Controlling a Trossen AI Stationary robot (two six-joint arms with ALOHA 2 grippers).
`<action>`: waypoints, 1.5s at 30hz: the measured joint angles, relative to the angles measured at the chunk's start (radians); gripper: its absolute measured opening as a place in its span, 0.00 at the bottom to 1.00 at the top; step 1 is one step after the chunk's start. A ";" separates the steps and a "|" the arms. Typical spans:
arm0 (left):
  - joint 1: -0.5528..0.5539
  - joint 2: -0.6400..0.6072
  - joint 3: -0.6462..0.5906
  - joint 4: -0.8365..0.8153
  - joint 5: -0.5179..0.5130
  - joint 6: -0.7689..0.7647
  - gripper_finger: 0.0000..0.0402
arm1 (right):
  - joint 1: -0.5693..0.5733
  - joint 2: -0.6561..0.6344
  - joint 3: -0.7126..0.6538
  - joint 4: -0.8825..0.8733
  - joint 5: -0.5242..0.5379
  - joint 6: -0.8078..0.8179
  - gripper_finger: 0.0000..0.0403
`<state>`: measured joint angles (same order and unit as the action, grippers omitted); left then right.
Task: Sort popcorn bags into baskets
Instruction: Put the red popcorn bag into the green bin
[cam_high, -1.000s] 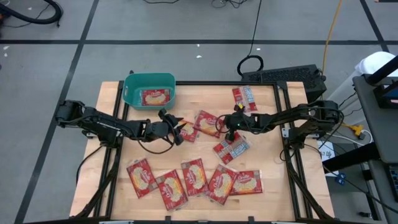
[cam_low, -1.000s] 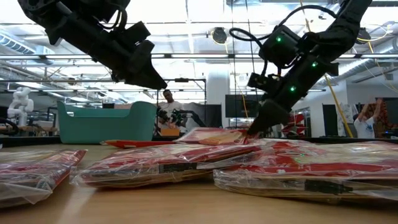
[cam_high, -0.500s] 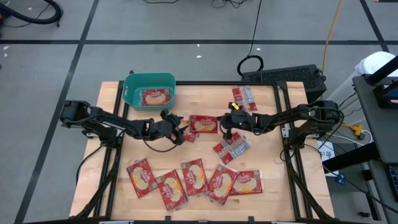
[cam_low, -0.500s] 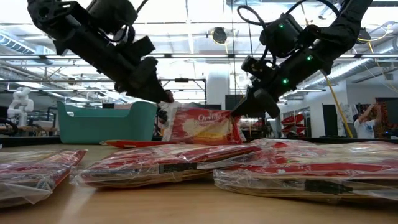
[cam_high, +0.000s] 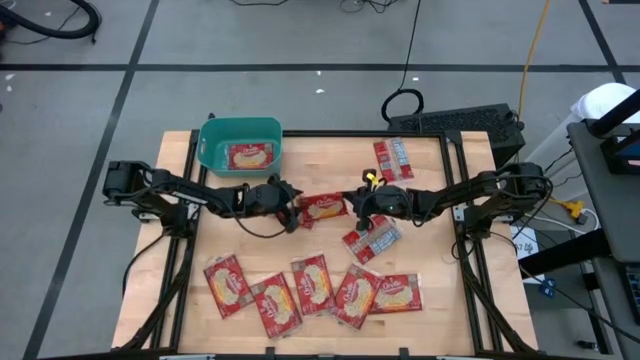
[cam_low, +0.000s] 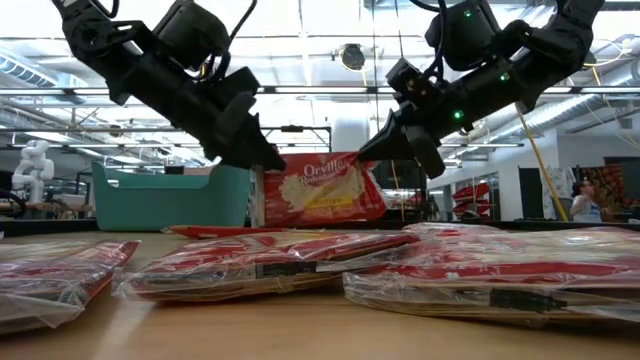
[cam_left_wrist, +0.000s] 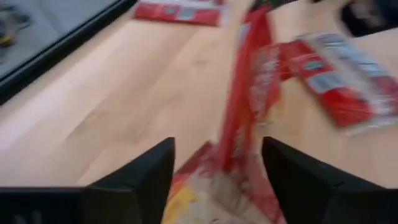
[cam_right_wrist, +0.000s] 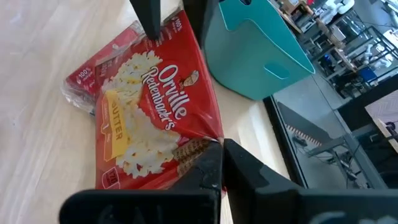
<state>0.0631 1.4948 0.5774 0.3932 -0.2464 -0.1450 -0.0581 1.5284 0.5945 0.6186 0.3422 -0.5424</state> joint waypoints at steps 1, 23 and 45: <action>-0.001 0.000 0.000 -0.002 0.015 0.006 0.51 | 0.002 0.000 0.000 0.000 0.002 0.000 0.00; -0.057 -0.184 0.000 -0.148 -0.023 0.113 0.05 | 0.040 -0.056 -0.005 -0.095 0.108 0.333 0.18; 0.074 -0.709 0.163 -0.841 -0.229 0.200 0.05 | 0.040 -0.058 -0.226 0.104 -0.033 0.558 0.34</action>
<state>0.1370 0.7854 0.7401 -0.4480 -0.4754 0.0553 -0.0177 1.4700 0.3681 0.7230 0.3096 0.0154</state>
